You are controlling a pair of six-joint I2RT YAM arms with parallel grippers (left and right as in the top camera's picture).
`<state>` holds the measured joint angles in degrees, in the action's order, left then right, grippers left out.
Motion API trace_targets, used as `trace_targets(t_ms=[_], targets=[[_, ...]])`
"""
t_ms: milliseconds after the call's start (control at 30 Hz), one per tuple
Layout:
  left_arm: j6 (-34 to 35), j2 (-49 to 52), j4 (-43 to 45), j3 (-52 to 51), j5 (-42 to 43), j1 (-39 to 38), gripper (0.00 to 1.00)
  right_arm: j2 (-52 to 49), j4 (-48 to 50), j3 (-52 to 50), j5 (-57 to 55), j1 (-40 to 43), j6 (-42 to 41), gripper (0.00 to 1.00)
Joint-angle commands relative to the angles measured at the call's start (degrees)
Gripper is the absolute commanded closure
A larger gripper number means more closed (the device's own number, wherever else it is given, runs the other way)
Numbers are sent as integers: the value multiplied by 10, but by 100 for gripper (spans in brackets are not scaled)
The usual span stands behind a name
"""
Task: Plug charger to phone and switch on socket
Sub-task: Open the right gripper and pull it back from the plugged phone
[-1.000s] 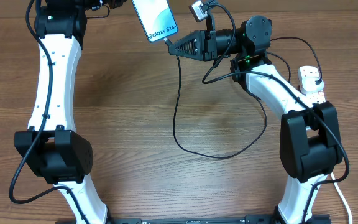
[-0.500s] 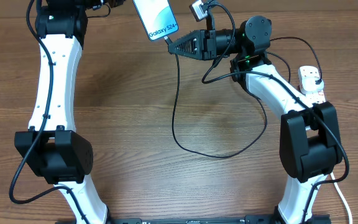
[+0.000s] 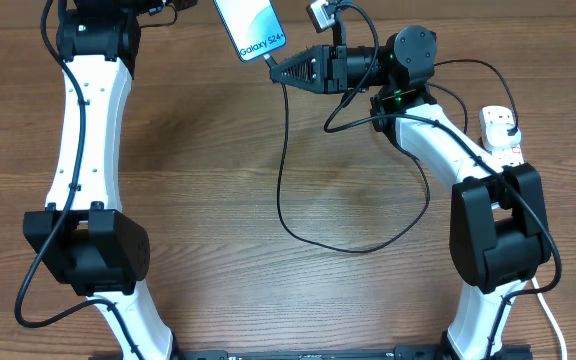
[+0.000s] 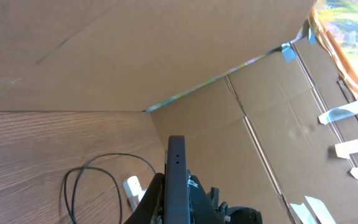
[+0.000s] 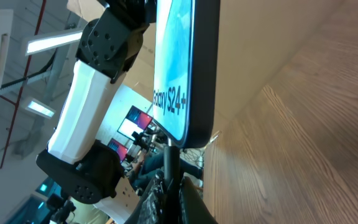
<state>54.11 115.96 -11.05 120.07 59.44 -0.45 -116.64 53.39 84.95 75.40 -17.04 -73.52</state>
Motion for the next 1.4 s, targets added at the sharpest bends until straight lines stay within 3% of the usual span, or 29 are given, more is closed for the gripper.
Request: trace_targets(t_ms=[0, 1367], targets=[[12, 0, -7, 8, 51, -43, 96, -2, 3, 9, -114, -14, -4, 96], [14, 0, -7, 8, 42, -40, 96, -2, 3, 9, -136, -28, -4, 96]])
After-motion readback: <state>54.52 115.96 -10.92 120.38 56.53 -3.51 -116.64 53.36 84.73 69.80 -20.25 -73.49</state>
